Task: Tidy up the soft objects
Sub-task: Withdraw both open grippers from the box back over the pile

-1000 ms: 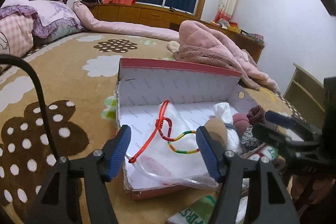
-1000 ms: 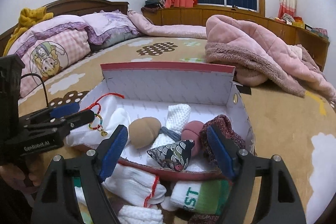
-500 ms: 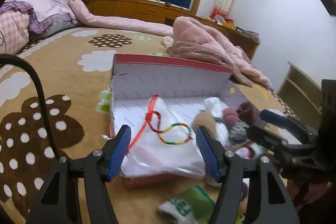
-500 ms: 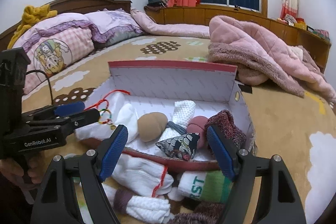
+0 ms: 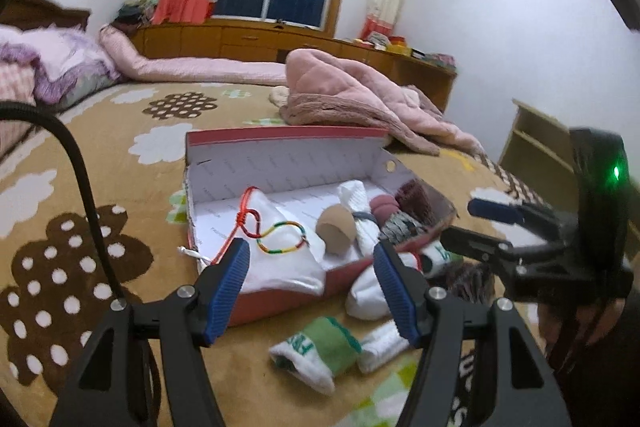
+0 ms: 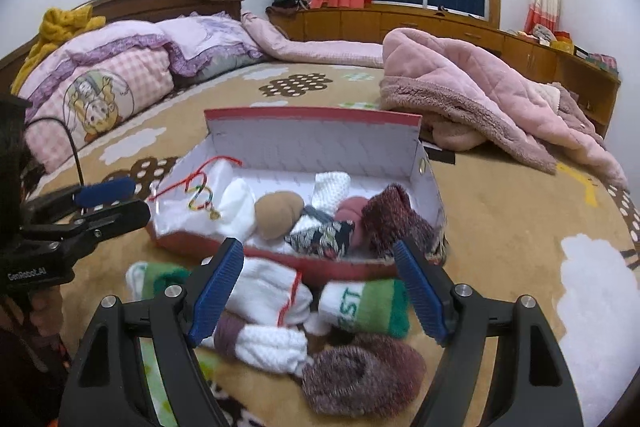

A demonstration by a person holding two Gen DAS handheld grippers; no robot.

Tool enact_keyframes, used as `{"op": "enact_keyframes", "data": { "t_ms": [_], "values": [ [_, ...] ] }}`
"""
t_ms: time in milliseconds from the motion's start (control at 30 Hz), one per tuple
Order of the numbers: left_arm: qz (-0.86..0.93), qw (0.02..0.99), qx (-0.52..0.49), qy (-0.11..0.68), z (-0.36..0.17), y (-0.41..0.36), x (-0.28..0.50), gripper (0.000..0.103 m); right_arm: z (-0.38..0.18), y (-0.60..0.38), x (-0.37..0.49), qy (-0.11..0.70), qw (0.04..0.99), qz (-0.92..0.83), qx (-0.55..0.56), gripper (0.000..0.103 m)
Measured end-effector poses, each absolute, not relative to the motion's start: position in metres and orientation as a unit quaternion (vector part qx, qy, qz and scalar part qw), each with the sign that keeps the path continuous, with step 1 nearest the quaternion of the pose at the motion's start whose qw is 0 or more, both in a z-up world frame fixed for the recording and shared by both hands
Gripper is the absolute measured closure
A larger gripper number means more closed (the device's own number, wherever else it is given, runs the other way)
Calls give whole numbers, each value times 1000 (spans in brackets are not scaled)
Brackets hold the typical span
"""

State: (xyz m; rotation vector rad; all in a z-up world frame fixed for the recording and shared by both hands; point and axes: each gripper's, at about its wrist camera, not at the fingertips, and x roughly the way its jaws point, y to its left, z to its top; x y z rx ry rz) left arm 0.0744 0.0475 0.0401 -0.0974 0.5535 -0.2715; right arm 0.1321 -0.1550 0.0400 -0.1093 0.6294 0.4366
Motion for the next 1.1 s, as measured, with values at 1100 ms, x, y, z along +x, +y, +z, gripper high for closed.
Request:
{"op": "enact_keyframes", "data": {
  "t_ms": [1100],
  "values": [
    [-209,918,-33,335,-4,43,66,53,-21,-207,96,382,887,243,-94,24]
  ]
}}
